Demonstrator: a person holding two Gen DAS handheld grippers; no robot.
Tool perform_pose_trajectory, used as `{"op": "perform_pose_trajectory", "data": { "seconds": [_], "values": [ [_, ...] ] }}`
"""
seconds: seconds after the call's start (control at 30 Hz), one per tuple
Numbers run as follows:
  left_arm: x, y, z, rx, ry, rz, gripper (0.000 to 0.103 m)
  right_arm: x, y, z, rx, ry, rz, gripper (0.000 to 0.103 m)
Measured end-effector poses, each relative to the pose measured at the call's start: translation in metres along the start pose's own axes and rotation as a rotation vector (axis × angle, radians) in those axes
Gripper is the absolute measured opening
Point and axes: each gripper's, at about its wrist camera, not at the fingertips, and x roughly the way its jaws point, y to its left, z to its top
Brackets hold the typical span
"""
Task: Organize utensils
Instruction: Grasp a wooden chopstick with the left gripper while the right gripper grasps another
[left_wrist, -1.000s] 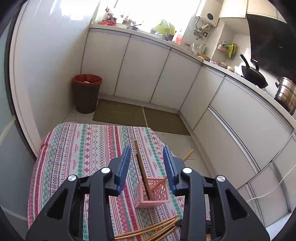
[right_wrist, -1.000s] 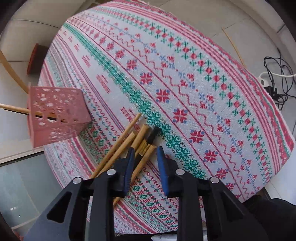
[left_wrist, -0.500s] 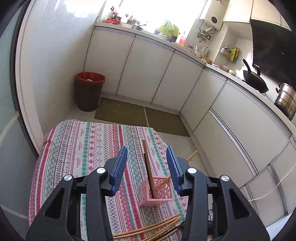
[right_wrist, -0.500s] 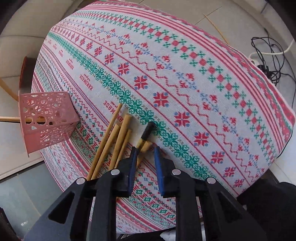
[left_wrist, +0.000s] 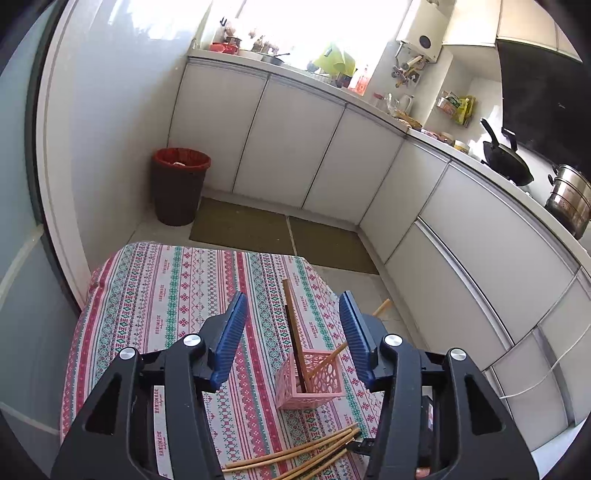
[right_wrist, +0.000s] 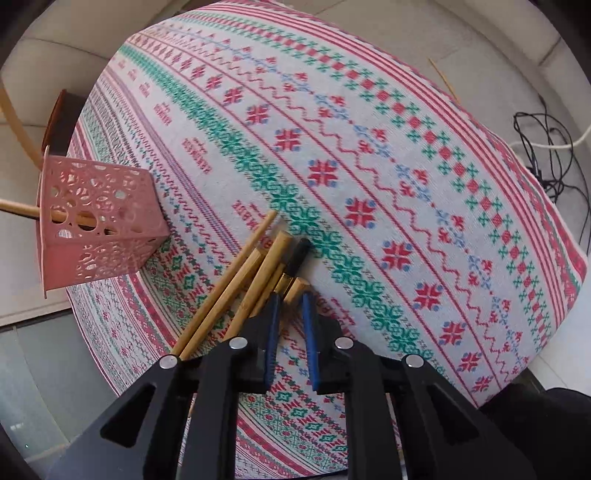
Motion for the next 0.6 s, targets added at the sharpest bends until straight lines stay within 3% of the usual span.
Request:
{"op": "perform_pose_trajectory", "data": {
  "seconds": [0.13,0.27,0.33,0.47,0.6],
  "values": [
    [-0.006,-0.015,-0.008,0.061,0.015,-0.038,0.057,0.001,-0.005,0.002,-0.003,0.001,-0.001,0.011],
    [0.001,-0.038,-0.022,0.149,0.071,-0.1,0.06,-0.014,-0.037,0.017,0.047,-0.012,-0.016,0.01],
    [0.016,-0.055,-0.036,0.218,0.167,-0.158,0.069,-0.019,-0.05,0.02,0.068,-0.006,-0.012,0.01],
    [0.065,-0.096,-0.088,0.372,0.4,-0.215,0.068,-0.028,-0.08,0.019,0.073,0.012,0.002,0.011],
    [0.124,-0.119,-0.151,0.471,0.645,-0.242,0.055,-0.045,-0.097,0.019,0.101,-0.007,0.043,0.014]
  ]
}}
